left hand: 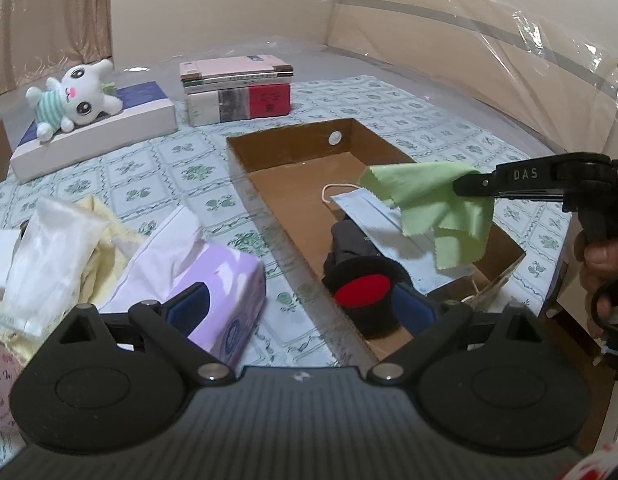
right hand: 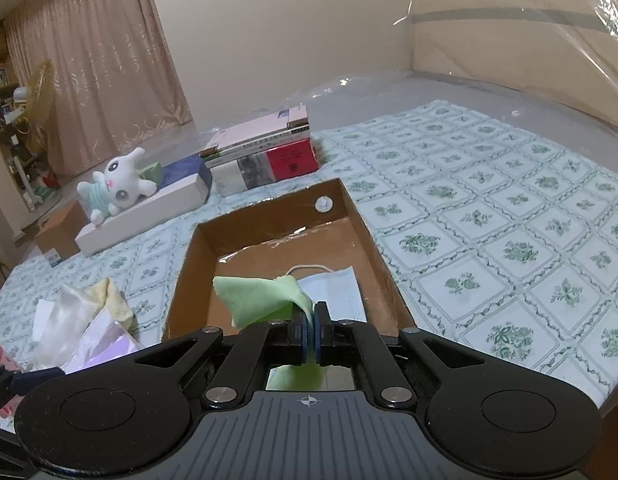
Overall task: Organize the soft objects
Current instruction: 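Release the pad and cloth into the tray and withdraw both tools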
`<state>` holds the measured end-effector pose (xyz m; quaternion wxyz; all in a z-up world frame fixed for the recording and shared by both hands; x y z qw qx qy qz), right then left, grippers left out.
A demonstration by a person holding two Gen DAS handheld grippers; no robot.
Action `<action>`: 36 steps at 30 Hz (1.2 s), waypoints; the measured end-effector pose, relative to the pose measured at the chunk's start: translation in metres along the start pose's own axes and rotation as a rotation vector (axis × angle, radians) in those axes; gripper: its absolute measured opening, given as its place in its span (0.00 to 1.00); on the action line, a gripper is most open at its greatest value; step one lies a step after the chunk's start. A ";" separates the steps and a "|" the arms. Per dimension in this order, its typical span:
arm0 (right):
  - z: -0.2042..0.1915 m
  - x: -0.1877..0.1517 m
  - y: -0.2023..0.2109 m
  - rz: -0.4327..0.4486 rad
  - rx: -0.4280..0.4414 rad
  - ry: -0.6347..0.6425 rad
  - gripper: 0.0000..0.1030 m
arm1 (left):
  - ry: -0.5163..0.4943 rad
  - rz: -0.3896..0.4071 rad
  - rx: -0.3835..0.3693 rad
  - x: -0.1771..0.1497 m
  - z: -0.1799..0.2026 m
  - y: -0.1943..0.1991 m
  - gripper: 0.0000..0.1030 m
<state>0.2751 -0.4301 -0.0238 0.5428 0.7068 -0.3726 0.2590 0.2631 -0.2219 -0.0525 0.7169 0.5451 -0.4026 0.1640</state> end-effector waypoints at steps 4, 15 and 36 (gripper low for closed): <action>0.005 0.000 0.007 0.030 -0.017 -0.027 0.73 | 0.015 0.009 0.009 -0.003 -0.007 0.007 0.94; -0.011 -0.021 0.047 0.047 0.003 -0.082 0.73 | 0.067 0.039 0.046 -0.023 -0.029 0.045 0.94; -0.113 -0.078 0.084 -0.010 0.140 -0.001 0.73 | 0.149 0.097 0.181 -0.069 -0.103 0.141 0.94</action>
Point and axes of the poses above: each gripper's, at about its wrist camera, not at the fingertips, and y roughly against the way its jaws point, z to its right, x to its top, the point moved 9 cm from there along -y, roughly the way its jaws point
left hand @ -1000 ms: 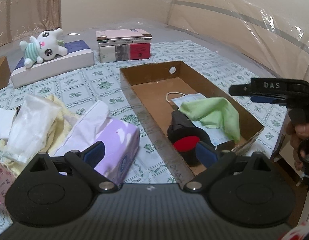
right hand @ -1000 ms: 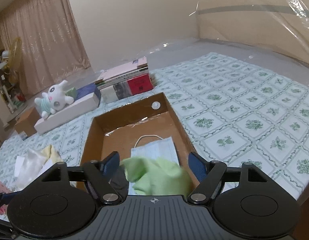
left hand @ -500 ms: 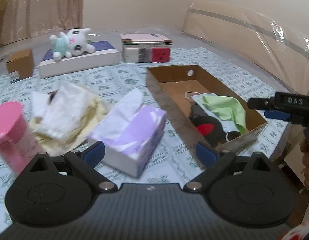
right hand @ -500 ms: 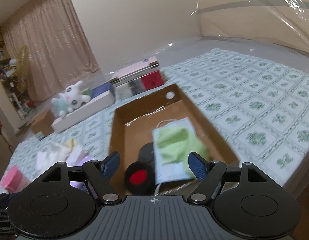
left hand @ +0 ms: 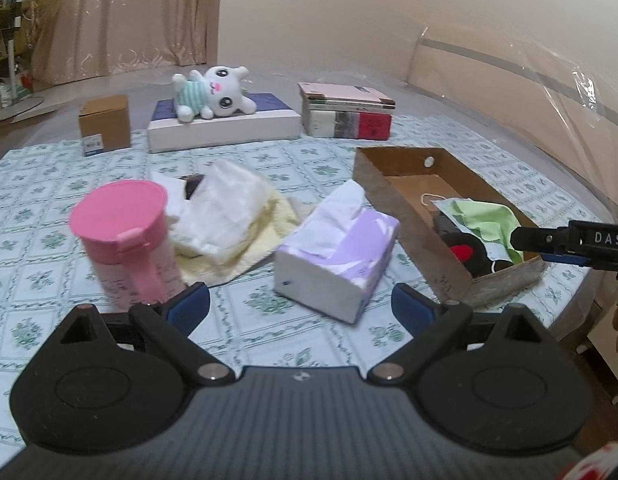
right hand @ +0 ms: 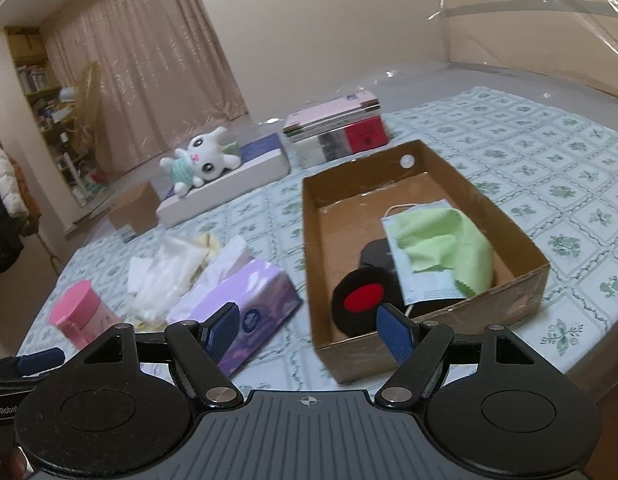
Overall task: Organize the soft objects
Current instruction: 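Release the pad and cloth into the tray and withdraw both tools, then move both tools toward the pile of white cloths and yellow towel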
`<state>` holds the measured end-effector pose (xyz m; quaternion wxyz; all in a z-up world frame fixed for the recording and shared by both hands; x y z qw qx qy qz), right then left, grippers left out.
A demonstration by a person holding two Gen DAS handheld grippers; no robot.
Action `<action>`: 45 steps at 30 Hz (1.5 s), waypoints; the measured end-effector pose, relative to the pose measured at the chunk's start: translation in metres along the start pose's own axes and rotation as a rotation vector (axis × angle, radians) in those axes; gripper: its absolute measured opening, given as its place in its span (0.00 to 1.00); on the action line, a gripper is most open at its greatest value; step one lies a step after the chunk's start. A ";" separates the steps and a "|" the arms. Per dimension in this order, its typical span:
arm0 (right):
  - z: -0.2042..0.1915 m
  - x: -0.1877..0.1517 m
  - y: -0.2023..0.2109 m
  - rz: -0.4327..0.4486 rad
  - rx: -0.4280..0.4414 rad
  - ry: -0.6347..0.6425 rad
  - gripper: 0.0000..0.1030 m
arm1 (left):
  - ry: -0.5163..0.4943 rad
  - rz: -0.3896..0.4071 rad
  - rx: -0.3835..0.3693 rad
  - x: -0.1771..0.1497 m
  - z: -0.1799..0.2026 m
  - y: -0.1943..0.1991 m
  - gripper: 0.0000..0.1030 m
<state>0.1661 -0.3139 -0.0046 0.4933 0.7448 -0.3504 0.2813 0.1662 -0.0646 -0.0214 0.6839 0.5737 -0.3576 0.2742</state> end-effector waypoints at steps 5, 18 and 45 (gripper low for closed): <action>-0.014 -0.001 -0.003 -0.011 0.018 0.026 0.73 | 0.018 0.015 0.012 0.000 -0.016 0.011 0.94; -0.064 0.002 -0.032 -0.059 0.109 0.179 0.73 | 0.009 0.044 0.049 0.026 -0.067 0.024 0.93; -0.186 0.008 -0.197 -0.243 0.214 0.325 0.73 | -0.026 -0.129 0.009 0.119 -0.207 -0.083 0.88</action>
Point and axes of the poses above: each gripper's, at about its wrist camera, not at the fingertips, and y roughly against the way its jaws point, z to its right, x to its top, the point moved 9 cm from there along -y, roughly the way its jaws point
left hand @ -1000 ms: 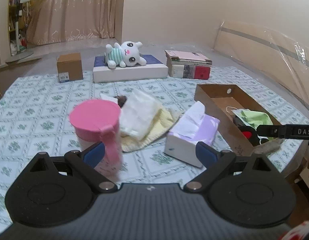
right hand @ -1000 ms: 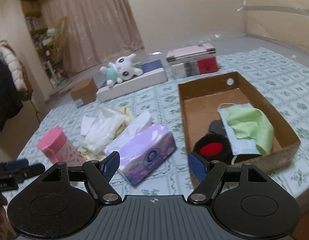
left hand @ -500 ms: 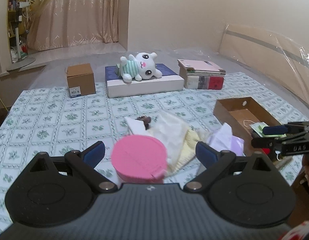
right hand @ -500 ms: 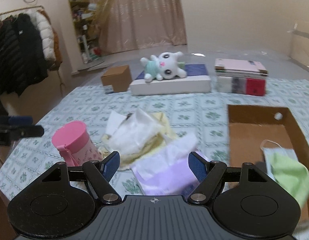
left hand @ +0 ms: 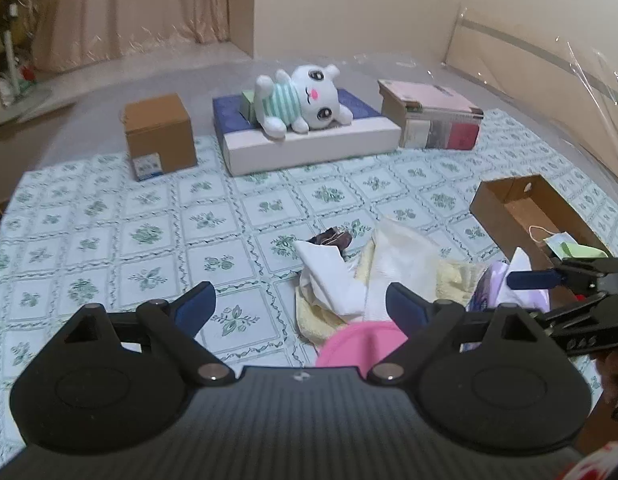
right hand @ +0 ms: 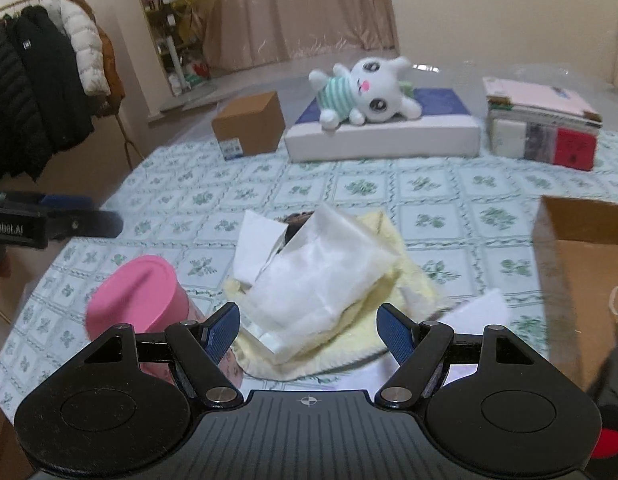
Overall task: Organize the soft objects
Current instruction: 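Move both tools toward the pile of white cloths and yellow towel, then grasp the white mesh sheet with the right gripper and lift it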
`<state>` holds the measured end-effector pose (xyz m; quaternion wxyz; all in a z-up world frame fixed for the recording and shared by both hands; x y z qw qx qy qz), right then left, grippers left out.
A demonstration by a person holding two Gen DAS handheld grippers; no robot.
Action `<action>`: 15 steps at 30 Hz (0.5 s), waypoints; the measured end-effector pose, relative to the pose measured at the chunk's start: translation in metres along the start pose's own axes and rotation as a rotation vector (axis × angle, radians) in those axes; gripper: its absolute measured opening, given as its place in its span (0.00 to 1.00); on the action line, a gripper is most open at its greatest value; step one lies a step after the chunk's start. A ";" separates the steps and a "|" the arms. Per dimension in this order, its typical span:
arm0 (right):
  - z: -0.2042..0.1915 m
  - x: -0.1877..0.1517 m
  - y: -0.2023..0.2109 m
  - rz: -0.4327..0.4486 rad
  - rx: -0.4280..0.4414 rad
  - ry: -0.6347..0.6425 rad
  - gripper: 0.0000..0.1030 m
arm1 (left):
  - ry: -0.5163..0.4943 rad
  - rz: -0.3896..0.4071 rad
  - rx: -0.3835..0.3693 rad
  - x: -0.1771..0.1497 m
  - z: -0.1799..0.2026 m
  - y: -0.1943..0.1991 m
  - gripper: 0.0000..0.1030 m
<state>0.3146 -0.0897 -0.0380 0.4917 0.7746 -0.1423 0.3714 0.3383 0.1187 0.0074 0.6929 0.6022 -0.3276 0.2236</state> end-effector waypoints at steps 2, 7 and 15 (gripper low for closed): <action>0.001 0.001 -0.016 -0.022 -0.002 0.000 0.73 | 0.001 -0.020 -0.011 0.003 -0.006 -0.014 0.88; 0.006 0.003 -0.053 -0.064 -0.018 -0.002 0.73 | -0.008 -0.067 -0.027 0.007 -0.018 -0.047 0.87; 0.008 -0.003 -0.104 -0.179 -0.040 0.020 0.73 | -0.011 -0.104 -0.064 0.010 -0.023 -0.079 0.86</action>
Point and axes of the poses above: each gripper's, at about its wrist camera, not at the fingertips, and y roughly against the way its jaws point, z to its right, x to its top, the point moved 9 cm from there along -y, roughly the way its jaws point
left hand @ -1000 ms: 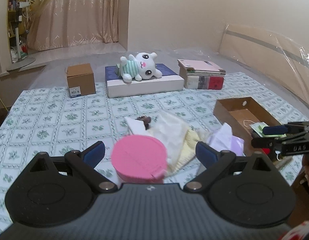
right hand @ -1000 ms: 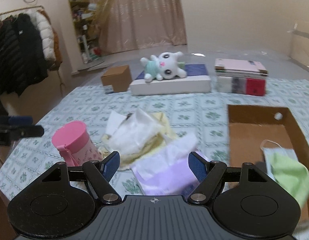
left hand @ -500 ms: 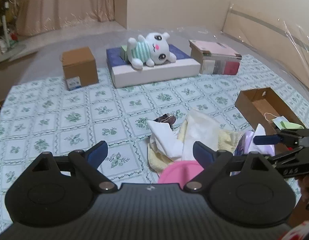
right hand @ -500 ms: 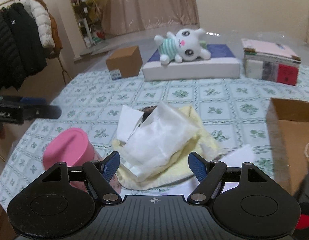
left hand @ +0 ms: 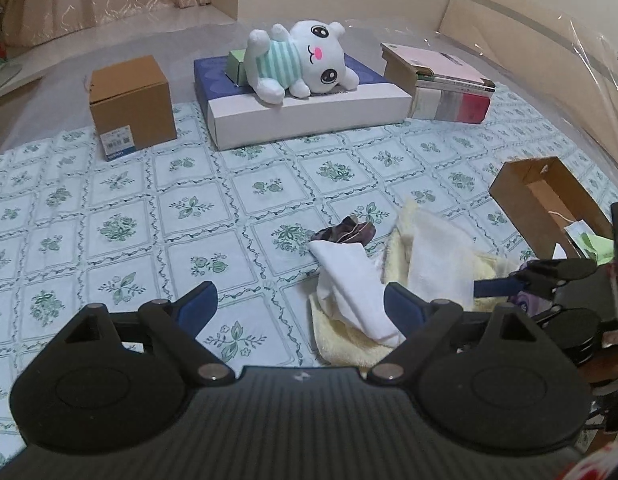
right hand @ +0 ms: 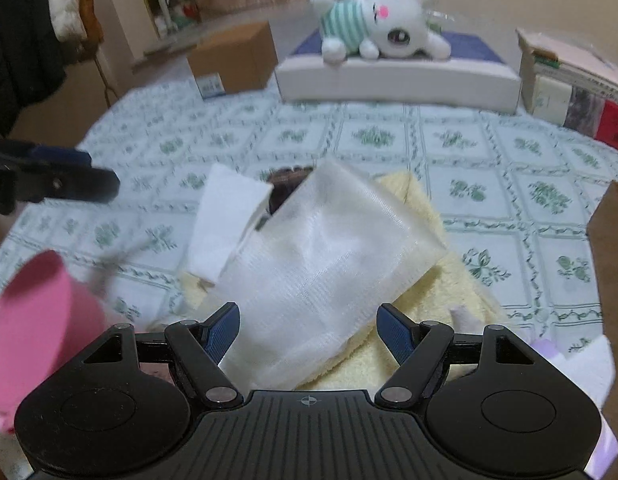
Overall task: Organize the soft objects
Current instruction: 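Grasp the white mesh sheet with the right gripper and lift it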
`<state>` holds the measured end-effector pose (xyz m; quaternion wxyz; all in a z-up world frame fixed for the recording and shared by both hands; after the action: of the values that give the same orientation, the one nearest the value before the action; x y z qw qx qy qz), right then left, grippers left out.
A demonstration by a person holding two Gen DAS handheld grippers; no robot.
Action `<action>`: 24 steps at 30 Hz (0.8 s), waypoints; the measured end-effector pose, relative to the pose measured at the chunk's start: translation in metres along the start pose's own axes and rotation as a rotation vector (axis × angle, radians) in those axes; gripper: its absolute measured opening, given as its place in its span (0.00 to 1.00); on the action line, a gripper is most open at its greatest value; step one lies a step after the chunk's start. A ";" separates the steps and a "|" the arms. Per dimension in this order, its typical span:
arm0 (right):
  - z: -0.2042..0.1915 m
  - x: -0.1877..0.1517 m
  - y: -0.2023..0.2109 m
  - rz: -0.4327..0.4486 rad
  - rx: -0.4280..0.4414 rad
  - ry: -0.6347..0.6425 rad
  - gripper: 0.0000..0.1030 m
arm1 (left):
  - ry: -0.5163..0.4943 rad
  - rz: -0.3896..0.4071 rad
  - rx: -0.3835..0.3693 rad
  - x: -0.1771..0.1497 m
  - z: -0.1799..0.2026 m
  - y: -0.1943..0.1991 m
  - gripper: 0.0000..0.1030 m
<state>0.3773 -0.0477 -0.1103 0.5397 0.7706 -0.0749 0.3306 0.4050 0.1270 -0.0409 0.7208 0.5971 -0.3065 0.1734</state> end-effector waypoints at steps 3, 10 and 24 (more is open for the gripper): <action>0.003 0.000 -0.007 -0.007 -0.006 -0.024 0.71 | 0.002 -0.008 -0.005 0.001 -0.001 -0.008 0.86; 0.006 0.004 0.006 0.018 -0.017 -0.027 0.10 | -0.013 -0.037 -0.016 0.001 0.004 -0.023 0.86; 0.054 0.045 0.083 0.203 -0.126 0.004 0.01 | -0.101 -0.189 -0.089 0.011 0.033 -0.058 0.86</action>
<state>0.3960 -0.1182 -0.0296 0.5511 0.7228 -0.1723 0.3796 0.4413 0.0811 -0.0737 0.7435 0.5986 -0.2919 0.0605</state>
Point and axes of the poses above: each gripper's, at about its wrist camera, not at the fingertips, and y roughly against the way its jaws point, z to its right, x to its top, the point moved 9 cm from there along -y, roughly the way its jaws point
